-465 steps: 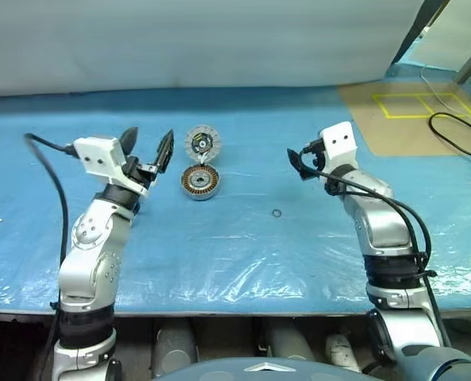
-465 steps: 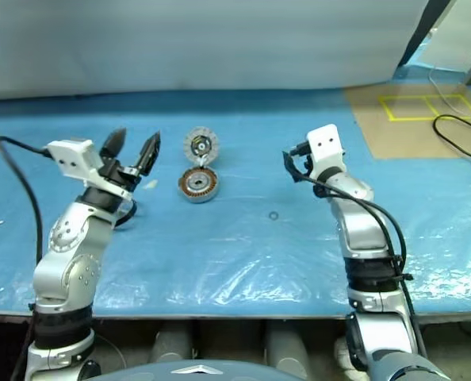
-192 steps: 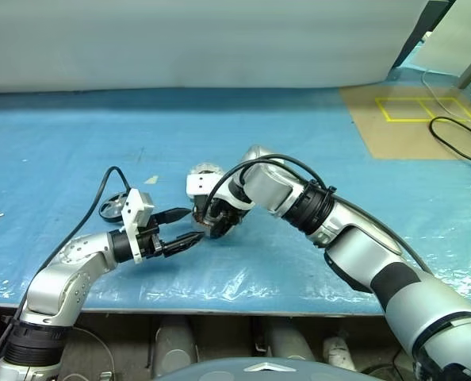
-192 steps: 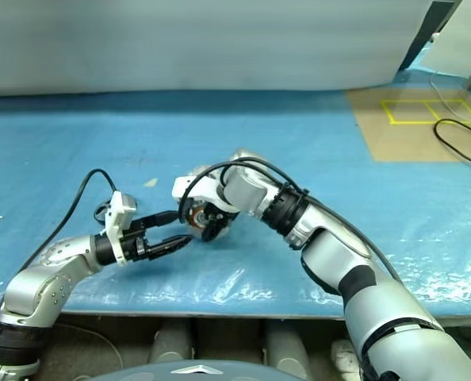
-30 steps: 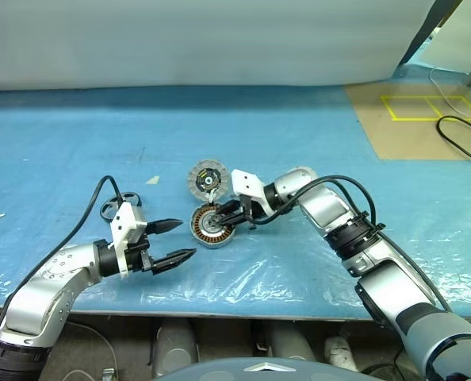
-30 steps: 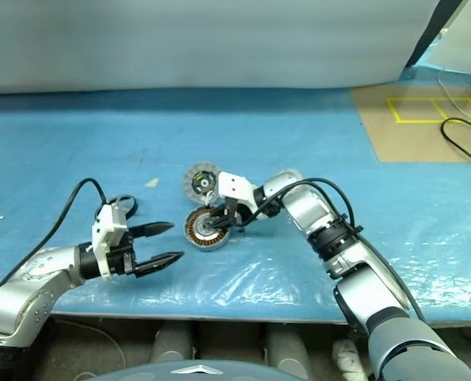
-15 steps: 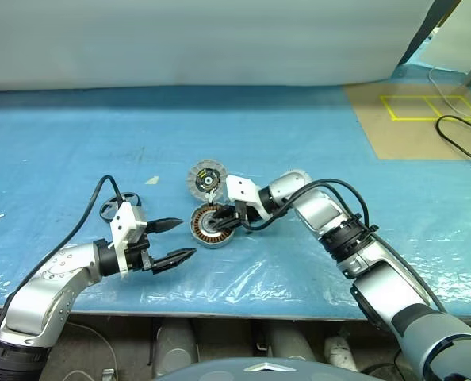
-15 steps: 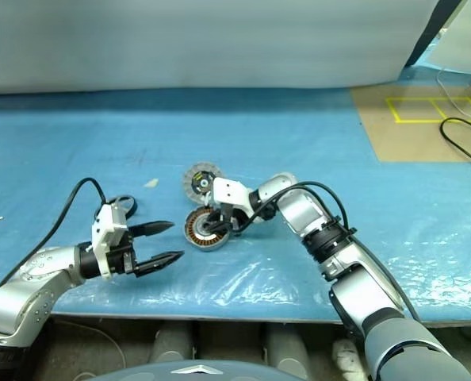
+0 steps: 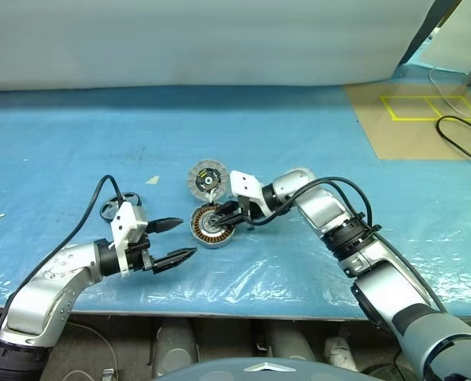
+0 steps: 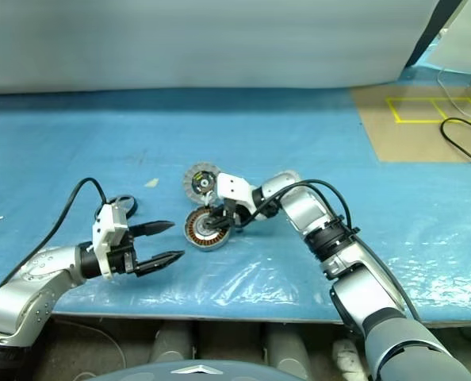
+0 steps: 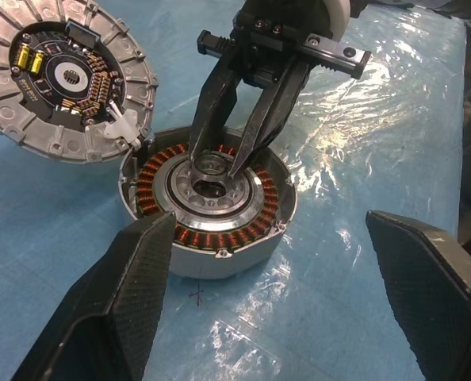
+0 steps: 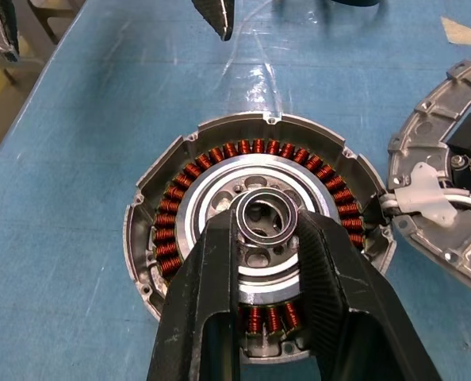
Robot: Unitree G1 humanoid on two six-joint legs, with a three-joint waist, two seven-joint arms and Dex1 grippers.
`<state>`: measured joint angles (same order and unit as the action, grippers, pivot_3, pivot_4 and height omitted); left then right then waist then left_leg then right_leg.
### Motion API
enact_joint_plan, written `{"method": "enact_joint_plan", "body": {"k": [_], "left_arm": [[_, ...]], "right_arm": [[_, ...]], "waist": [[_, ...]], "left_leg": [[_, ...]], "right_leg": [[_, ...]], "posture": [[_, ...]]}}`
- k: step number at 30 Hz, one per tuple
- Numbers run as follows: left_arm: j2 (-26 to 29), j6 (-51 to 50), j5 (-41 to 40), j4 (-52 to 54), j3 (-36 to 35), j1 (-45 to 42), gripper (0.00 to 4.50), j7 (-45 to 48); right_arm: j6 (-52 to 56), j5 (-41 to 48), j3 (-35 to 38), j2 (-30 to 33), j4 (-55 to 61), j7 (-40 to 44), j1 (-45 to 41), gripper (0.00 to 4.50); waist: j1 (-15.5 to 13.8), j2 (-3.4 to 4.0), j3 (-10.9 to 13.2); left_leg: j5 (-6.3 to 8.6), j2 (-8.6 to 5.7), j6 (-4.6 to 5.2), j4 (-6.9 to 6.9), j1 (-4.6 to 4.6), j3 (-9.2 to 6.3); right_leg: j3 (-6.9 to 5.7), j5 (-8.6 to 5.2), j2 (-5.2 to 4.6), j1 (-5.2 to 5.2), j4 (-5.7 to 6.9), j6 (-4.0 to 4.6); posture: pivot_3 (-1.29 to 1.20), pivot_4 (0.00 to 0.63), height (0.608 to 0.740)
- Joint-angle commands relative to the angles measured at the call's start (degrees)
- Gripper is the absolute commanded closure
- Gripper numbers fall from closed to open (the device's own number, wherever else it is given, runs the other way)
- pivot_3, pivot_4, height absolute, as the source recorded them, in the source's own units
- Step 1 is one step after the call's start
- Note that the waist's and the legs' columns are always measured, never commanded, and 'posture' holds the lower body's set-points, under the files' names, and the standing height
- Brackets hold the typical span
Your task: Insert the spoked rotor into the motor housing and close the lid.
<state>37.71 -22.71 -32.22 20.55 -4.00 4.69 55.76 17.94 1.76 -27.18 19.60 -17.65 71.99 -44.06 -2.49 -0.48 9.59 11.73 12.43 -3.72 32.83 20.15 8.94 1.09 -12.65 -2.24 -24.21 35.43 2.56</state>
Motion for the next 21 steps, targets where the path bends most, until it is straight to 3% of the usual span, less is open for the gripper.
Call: {"method": "enact_joint_plan", "body": {"k": [1, 21], "left_arm": [[-0.3, 1.0, 0.1, 0.7, 0.2, -0.5, 0.44, 0.4], [-0.1, 0.8, 0.1, 0.5, 0.5, -0.8, 0.44, 0.5]], "right_arm": [[-0.1, 0.9, 0.9, -0.3, 2.4, 0.3, -0.5, 3.83], [-1.7, -1.7, -0.7, -1.0, 0.6, 0.0, 0.7, 3.83]], "waist": [[0.0, 0.0, 0.0], [0.0, 0.0, 0.0]], "left_leg": [[0.0, 0.0, 0.0, 0.0, 0.0, 0.0], [0.0, 0.0, 0.0, 0.0, 0.0, 0.0]], "right_leg": [[0.0, 0.0, 0.0, 0.0, 0.0, 0.0], [0.0, 0.0, 0.0, 0.0, 0.0, 0.0]], "posture": [[0.0, 0.15, 0.74], [0.0, 0.15, 0.74]]}}
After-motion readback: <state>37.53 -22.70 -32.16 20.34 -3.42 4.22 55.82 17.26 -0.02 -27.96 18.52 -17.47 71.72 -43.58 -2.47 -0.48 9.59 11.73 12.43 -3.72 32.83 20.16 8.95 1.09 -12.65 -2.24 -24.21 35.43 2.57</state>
